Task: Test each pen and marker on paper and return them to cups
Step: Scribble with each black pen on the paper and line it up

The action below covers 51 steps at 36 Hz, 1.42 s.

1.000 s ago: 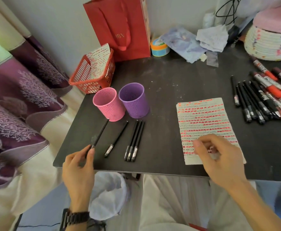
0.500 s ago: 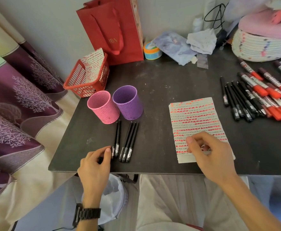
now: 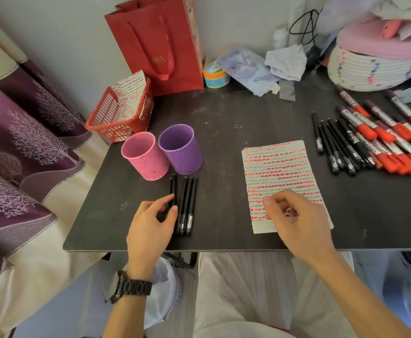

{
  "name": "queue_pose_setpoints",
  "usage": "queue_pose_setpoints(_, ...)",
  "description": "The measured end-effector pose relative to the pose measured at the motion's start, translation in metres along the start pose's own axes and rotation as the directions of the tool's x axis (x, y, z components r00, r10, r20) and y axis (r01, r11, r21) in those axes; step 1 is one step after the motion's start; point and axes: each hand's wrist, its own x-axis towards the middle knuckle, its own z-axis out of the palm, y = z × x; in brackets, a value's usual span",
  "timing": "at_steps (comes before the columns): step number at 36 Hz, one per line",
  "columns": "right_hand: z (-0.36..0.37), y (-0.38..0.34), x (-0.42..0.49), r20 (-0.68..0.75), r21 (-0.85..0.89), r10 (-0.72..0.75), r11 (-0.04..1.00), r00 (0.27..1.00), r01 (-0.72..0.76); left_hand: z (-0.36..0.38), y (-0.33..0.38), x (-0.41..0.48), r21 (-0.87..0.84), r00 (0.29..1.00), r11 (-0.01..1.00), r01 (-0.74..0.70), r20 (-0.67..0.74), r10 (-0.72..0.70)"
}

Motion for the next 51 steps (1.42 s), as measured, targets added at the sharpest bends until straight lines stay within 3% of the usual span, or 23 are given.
queue_pose_setpoints(18, -0.001, -0.001, -0.001, 0.038, -0.047, 0.011, 0.999, 0.999, -0.009, -0.006, 0.005, -0.013, -0.081, 0.997, 0.996, -0.028, 0.065, 0.034)
queue_pose_setpoints(26, 0.005, 0.002, -0.001, 0.068, -0.232, -0.056, 0.97, 0.996, 0.07, 0.01, 0.037, -0.019, 0.109, 0.959, 0.956, -0.273, -0.047, 0.279)
queue_pose_setpoints(31, 0.011, 0.012, 0.0, 0.1, -0.394, -0.097, 0.91, 0.99, 0.129, 0.04, 0.082, -0.018, -0.003, 0.9, 0.901, -0.434, 0.043, 0.434)
queue_pose_setpoints(35, 0.014, 0.014, 0.001, 0.108, -0.481, -0.143, 0.858, 0.984, 0.178, 0.071, 0.102, -0.014, -0.049, 0.87, 0.881, -0.471, 0.14, 0.473)
queue_pose_setpoints(42, 0.012, 0.005, -0.003, 0.047, -0.604, -0.179, 0.778, 0.983, 0.17, 0.102, 0.094, -0.011, 0.065, 0.839, 0.851, -0.521, 0.221, 0.497)
queue_pose_setpoints(46, 0.009, 0.004, -0.012, 0.097, -0.68, -0.094, 0.72, 0.991, 0.135, 0.097, 0.093, -0.016, 0.137, 0.852, 0.851, -0.507, 0.226, 0.472)
queue_pose_setpoints(51, -0.006, 0.003, -0.015, 0.297, -0.678, 0.047, 0.713, 0.954, 0.176, 0.095, 0.092, -0.026, 0.177, 0.87, 0.863, -0.473, 0.248, 0.426)
